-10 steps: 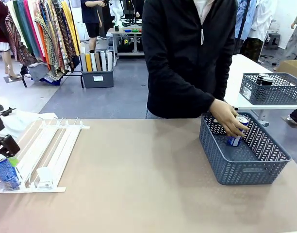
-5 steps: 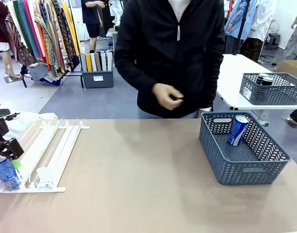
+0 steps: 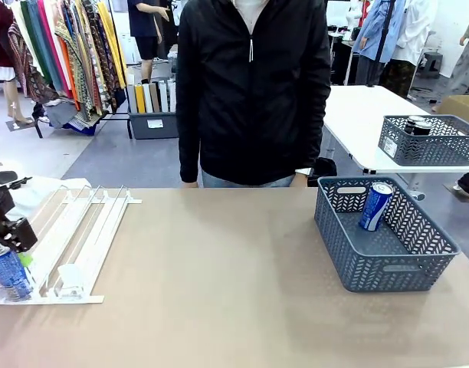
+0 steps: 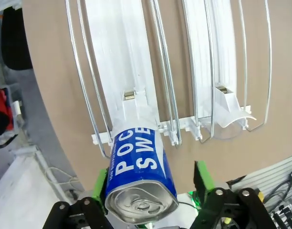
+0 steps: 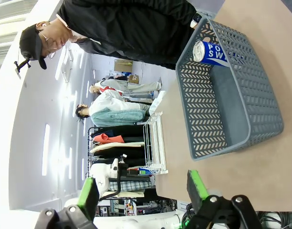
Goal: Retrieve and store the cans from the dispenser.
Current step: Pick up one can from the Automatic Can Dispenser and place it in the middle of the table.
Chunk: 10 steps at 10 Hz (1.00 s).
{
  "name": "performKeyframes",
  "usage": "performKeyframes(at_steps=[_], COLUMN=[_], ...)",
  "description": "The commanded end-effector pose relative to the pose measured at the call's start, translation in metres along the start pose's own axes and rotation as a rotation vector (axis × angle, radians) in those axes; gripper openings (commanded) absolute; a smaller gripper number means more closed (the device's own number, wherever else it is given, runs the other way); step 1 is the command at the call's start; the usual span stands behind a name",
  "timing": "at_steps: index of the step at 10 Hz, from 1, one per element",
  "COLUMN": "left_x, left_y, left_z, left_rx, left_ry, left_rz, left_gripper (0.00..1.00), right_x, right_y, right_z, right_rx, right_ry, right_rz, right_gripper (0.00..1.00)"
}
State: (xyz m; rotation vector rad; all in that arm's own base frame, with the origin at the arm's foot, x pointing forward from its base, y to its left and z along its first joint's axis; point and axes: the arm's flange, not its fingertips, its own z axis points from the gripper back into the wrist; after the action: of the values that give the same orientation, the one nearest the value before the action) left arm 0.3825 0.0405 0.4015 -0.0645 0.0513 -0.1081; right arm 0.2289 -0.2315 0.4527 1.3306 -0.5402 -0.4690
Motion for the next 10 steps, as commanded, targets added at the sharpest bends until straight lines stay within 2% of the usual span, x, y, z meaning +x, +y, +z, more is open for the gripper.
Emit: performKeyframes(at_steps=[1,7,9,10], left_x=[0.001,-0.003,-0.014,-0.029], left_y=[0.001,0.006,0.007,0.005], left_z=[0.001,0.009,0.036,0.067], left_rx=[0.021,0.020,0.035,0.060], left_ry=[-0.006,-0.026,-0.088,-0.141], left_rz=[0.014,0.022,0.016,0.019], left_gripper=[0.00,0.00,0.00,0.00], right_x=[-0.003,-0.003,-0.003,-0.003], right_y=[0.000,0.000,0.000,0.000], right_z=[0.003,0.003,0.003,0.003], right_rx=[-0.008,-0.008,-0.008,-0.008], right_ry=[0.015,0.015,0.015,0.015], right_rz=[0.012,0.012,0.012,0.012], right_gripper=[1.00,1.00,1.00,1.00])
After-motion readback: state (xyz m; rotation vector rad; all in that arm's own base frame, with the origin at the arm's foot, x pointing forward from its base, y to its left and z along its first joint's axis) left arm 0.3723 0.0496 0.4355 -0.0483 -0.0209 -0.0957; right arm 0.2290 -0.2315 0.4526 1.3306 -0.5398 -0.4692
